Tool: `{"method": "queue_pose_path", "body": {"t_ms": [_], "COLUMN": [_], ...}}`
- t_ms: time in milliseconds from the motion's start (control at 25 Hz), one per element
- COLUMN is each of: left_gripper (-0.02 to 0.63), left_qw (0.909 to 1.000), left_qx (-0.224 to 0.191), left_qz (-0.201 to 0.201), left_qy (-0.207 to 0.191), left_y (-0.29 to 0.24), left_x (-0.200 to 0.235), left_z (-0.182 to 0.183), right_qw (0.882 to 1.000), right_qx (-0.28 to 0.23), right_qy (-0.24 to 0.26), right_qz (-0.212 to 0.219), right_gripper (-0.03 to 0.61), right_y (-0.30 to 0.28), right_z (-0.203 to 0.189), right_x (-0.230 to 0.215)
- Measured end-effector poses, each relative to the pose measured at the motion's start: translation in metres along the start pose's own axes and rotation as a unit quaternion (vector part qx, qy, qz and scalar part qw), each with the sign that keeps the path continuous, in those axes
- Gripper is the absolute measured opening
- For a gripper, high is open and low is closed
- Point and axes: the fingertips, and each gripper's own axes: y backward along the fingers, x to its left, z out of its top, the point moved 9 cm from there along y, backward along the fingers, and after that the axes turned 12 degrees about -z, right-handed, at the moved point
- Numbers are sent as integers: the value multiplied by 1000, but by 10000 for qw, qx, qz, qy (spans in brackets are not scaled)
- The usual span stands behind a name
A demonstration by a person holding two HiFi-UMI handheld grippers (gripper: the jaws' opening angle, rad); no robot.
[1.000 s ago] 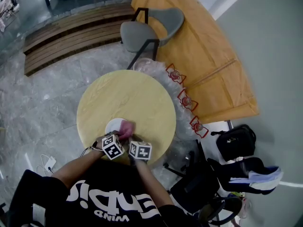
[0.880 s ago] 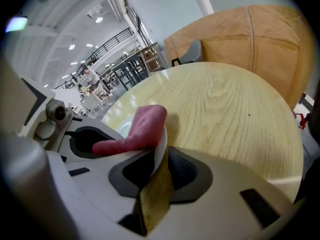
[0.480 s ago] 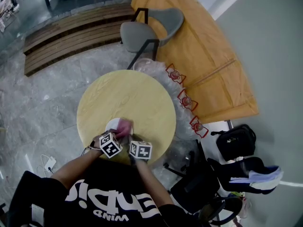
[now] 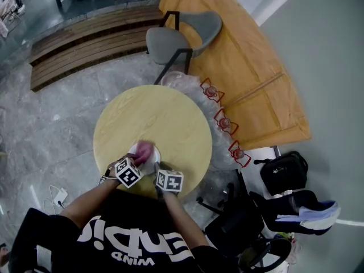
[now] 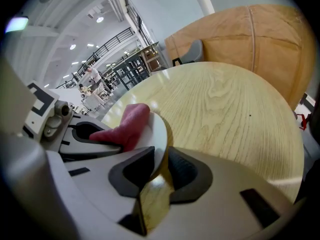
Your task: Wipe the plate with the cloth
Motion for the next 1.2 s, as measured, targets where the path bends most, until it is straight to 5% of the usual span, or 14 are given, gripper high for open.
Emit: {"method": "queue_pose_path", "body": {"t_ms": [560,920,1200], "left_gripper": [52,52,52], "left_qw": [9993,9992,9994], "left_qx": [-109,69,-189], "left_qz": [138,344,265], "left_qy": [329,183,122], "left_y": [10,24,39], "left_x": [11,15,6], "left_z": [-10,-15,2], "right_qw": [10000,9999,9999], "right_qx": [-14,-98,-142], "right_qy": [-34,-57,-3], "right_qz": [20,11,-31], "right_gripper": [103,103,103], "right_y": [-1,0,5], "right_z": [-3,-3,-5], "right_x": [0,0,2]}}
